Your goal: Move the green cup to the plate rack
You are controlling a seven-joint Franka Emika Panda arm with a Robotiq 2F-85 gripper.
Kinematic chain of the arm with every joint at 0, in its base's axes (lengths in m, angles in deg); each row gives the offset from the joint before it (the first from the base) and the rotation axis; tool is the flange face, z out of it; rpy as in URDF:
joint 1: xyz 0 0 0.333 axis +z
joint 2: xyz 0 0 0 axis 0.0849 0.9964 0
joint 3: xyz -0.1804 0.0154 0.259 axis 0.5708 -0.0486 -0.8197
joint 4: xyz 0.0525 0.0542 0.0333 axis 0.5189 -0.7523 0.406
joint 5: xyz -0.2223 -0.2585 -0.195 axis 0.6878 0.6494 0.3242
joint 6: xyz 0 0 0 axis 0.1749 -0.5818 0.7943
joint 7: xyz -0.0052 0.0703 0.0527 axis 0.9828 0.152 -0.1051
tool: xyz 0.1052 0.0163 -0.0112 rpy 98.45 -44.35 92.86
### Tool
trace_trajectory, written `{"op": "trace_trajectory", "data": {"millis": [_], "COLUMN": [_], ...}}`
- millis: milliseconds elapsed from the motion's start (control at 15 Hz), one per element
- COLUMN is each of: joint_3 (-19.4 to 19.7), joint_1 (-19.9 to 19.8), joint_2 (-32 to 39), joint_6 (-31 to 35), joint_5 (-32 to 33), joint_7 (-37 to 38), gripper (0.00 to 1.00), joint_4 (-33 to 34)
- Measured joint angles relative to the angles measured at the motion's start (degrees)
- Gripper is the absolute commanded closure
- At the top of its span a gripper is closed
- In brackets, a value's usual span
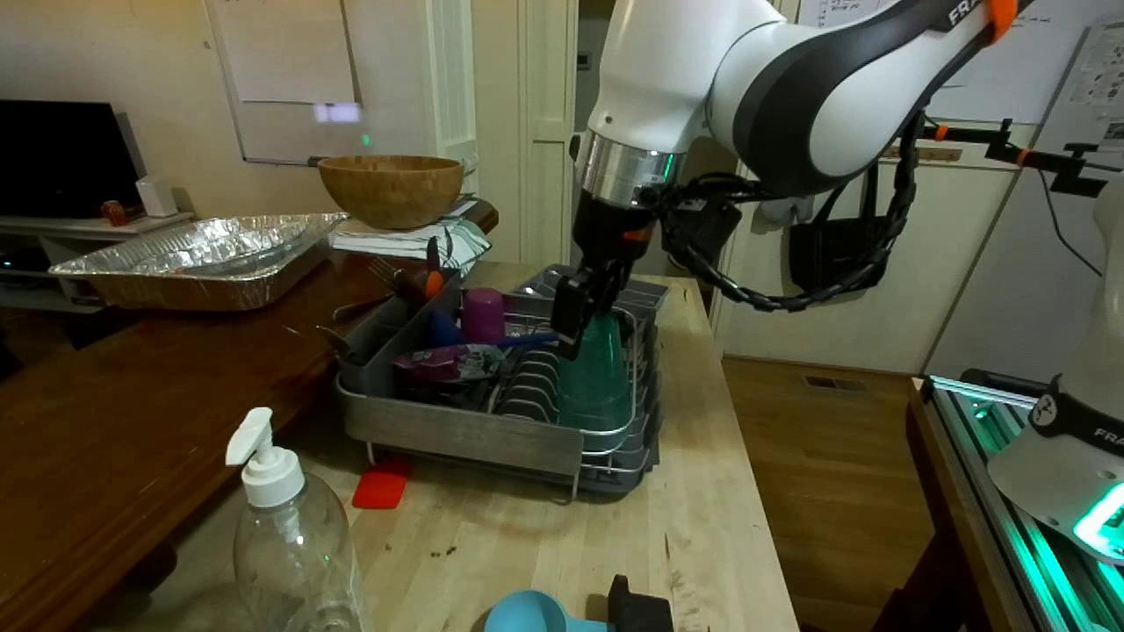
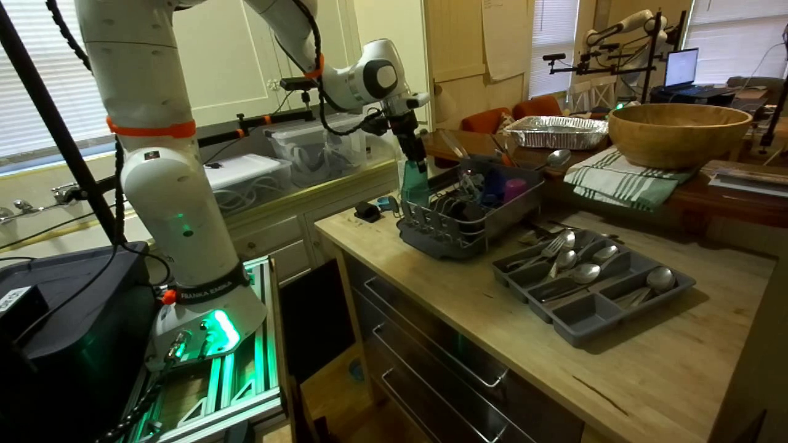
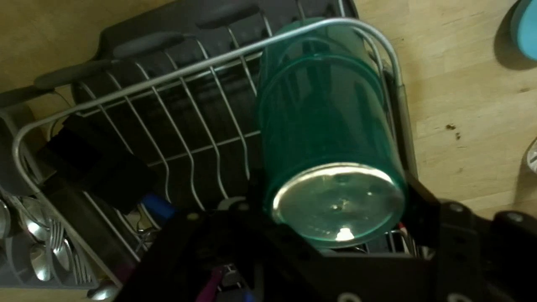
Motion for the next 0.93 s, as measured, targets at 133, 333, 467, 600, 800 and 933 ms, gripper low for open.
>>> {"op": "trace_trajectory", "data": {"millis": [133,333,467,600,800,933], "joint_3": [0.6,1.2,1.4,1.4,1.4,1.4], "joint_1": [0.6,1.5,1.9,2.2,2.5,2.7], "joint_2": [0.2,-0.3,-0.4,-0.5,-0.7,-0.9], "joint_6": [0.7,0.7,0.7,0.7,0.7,0.7], "joint_5": [0.2,1.2,1.4,1.7,1.9,1.9], "joint_7": [0.0,0.8,1.1,1.3,1.3,1.4], "gripper": [0.50,0.01,0.00,0.00,0.01,0.00], "joint_4": [0.1,-0.4,-1.5,-2.6,-3.5,-3.8]}}
